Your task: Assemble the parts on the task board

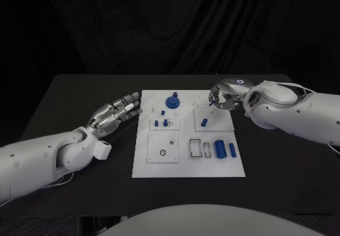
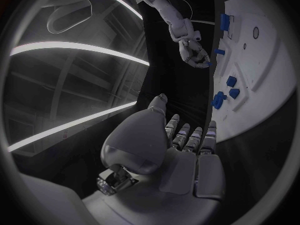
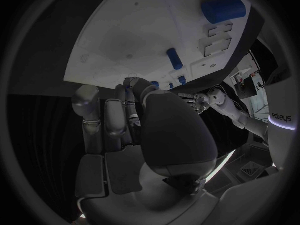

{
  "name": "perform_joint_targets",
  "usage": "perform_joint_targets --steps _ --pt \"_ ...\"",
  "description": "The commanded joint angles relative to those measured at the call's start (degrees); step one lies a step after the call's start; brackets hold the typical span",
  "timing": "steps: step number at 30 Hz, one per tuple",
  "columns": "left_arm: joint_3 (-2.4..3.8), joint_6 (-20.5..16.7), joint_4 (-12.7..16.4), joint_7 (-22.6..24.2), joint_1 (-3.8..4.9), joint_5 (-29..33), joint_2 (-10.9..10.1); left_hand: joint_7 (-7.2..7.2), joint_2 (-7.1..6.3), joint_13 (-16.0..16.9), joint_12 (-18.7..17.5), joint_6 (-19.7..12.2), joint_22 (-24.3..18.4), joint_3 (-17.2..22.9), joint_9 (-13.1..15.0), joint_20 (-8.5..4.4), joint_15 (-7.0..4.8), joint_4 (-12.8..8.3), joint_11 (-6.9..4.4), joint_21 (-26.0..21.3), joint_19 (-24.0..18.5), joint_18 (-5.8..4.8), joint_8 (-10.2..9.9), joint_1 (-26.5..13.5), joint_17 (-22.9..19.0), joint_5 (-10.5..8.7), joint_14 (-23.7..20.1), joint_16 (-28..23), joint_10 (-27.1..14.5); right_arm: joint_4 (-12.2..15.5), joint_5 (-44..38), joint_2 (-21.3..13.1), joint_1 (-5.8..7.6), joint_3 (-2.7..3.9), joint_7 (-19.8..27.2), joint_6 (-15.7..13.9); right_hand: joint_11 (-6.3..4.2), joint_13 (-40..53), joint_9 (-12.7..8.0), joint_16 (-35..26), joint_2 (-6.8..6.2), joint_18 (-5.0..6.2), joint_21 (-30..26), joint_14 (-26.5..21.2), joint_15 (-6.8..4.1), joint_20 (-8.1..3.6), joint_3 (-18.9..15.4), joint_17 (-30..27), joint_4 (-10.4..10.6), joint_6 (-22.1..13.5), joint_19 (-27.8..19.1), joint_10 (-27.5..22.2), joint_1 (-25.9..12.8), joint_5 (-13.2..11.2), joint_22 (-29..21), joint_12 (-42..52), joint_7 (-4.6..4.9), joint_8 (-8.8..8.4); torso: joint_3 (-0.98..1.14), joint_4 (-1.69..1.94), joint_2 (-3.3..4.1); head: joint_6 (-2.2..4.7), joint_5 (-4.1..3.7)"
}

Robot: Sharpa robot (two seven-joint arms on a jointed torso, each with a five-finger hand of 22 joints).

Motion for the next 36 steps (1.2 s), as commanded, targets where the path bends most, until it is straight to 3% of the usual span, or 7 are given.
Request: perform_joint_targets --steps 1,9,16,20,32,36 --pt "0.05 0.69 0.08 6.57 -0.08 0.38 0.13 0.48 0.03 0.1 0.0 0.09 -0.05 -0.07 0.11 0.39 0.47 -0.4 0.5 0.3 -0.05 1.18 0.2 0.52 0.06 0.2 -0.07 0.23 0.09 0.88 -0.2 -0.34 0.99 0.03 -1.02 -0.58 0.12 -0.02 0.18 -0.11 0.03 -1.04 -0.19 0.23 0.0 0.17 -0.17 -0.19 0.21 0.36 0.25 0.37 -0.66 -0.54 6.45 -0.31 0.09 0.19 0.0 0.0 0.06 -0.01 0.1" --pt "0.05 0.75 0.11 6.41 -0.09 0.38 0.14 0.47 0.04 0.1 0.03 0.09 -0.04 -0.06 0.11 0.42 0.48 -0.43 0.52 0.3 -0.03 1.19 0.2 0.51 0.06 0.2 -0.05 0.24 0.12 5.87 -0.2 -1.89 2.8 0.03 -2.42 0.77 0.16 -0.25 0.41 -0.25 -0.05 -1.0 -0.49 0.15 0.09 0.23 -0.26 -0.33 0.42 0.26 0.11 0.34 -0.93 -1.31 6.36 -0.75 0.1 0.29 -0.06 0.07 0.07 -0.01 0.84" --pt "0.05 0.88 -0.12 6.39 -0.11 0.38 0.29 0.45 0.07 0.11 0.05 0.05 -0.07 -0.03 0.11 0.5 0.53 -0.49 0.59 0.31 -0.02 1.21 0.19 0.47 0.06 0.2 -0.06 0.24 0.14 11.57 -3.56 -1.68 2.94 0.02 -3.56 3.16 0.25 -0.44 0.48 0.51 -0.14 -1.13 0.26 0.54 0.13 0.27 -0.18 0.4 0.37 0.08 0.39 0.26 -0.85 -1.49 6.54 -1.09 0.15 0.21 -0.09 0.11 0.05 -0.01 1.28" --pt "0.05 1.01 -0.22 6.34 -0.16 0.38 0.41 0.44 0.17 0.11 0.05 -0.01 -0.05 0.03 0.1 0.56 0.55 -0.52 0.65 0.32 0.0 1.24 0.18 0.43 0.05 0.22 -0.08 0.23 0.13 14.46 -7.91 -0.45 2.81 0.01 -4.72 5.69 0.26 -0.92 0.47 1.06 -0.49 -1.17 1.09 0.94 -0.43 0.01 -0.15 0.83 0.41 -0.31 0.78 0.36 -1.03 -2.62 6.72 -1.95 -0.04 -0.19 -0.09 0.03 0.05 -0.01 1.81" --pt "0.05 1.2 -0.38 6.07 -0.23 0.38 0.64 0.42 0.29 0.11 0.06 -0.08 -0.12 0.11 0.09 0.62 0.58 -0.58 0.7 0.32 0.0 1.28 0.16 0.39 0.05 0.26 -0.06 0.24 0.13 16.37 -14.02 3.98 1.47 0.0 -4.8 8.85 0.06 -1.2 0.59 0.8 -0.62 -1.13 0.75 0.78 -0.59 -0.18 -0.02 0.54 0.25 0.17 0.66 0.92 -0.89 -3.85 6.63 -2.48 -0.25 -0.27 0.01 0.09 0.05 -0.01 3.41" --pt "0.05 1.37 -0.49 5.99 -0.26 0.38 0.84 0.45 0.43 0.1 0.05 -0.1 -0.14 0.21 0.09 0.7 0.62 -0.65 0.72 0.32 0.02 1.32 0.15 0.37 0.06 0.34 -0.05 0.24 0.12 16.46 -15.68 5.59 0.82 0.0 -4.5 9.72 -0.15 -1.09 0.51 0.43 -0.76 -1.05 0.28 0.53 -0.69 -0.25 0.05 0.18 0.14 0.22 0.43 1.51 -0.83 -3.91 6.52 -2.3 -0.45 -0.54 -0.11 0.16 0.04 -0.01 4.34"
